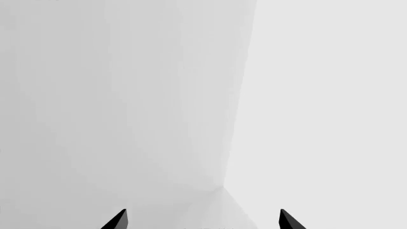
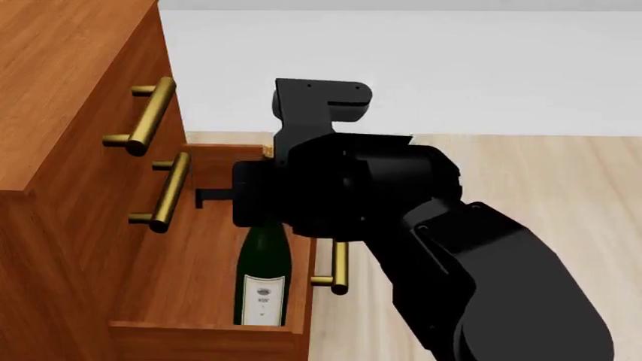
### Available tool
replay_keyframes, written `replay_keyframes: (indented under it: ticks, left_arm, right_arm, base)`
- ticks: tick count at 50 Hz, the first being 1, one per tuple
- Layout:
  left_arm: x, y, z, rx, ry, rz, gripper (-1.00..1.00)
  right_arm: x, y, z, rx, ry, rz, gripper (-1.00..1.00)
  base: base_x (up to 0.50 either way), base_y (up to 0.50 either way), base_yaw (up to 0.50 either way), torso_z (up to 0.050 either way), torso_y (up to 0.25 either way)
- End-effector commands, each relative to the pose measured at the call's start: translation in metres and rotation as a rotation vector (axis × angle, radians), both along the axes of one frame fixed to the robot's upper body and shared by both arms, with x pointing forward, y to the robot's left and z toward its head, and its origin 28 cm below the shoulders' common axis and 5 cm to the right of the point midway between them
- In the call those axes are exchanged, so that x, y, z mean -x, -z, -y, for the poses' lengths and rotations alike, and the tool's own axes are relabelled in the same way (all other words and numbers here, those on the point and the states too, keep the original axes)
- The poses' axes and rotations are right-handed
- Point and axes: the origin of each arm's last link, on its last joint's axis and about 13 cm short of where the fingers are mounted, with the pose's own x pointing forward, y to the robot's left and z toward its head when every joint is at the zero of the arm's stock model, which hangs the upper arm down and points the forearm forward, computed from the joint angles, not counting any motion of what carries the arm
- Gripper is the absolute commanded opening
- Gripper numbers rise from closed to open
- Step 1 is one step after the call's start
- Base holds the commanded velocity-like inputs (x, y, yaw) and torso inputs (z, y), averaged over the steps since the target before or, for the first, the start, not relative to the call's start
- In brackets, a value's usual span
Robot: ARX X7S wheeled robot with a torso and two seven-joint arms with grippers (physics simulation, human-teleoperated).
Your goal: Put the wine bottle in the bottom drawer of the cabinet.
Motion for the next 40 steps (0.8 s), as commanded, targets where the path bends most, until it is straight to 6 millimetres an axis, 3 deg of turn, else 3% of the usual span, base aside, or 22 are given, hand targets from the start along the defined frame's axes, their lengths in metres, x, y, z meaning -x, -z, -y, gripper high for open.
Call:
replay_keyframes:
  ticks: [1, 40]
  left_arm:
    - [-0.001, 0.0, 0.0, -0.011, -0.006, -0.018, 1.0]
    - [-0.001, -0.001, 0.001, -0.015, -0.005, -0.024, 1.0]
  right_arm:
    - [0.0, 0.003, 0.001, 0.032, -0.012, 0.007, -1.0]
    - [-0.004, -0.018, 0.002, 0.07, -0.009, 0.088, -1.0]
  base:
    - [0.0, 0.0, 0.0, 0.0, 0.0]
    - [0.0, 0.0, 0.0, 0.0, -0.237]
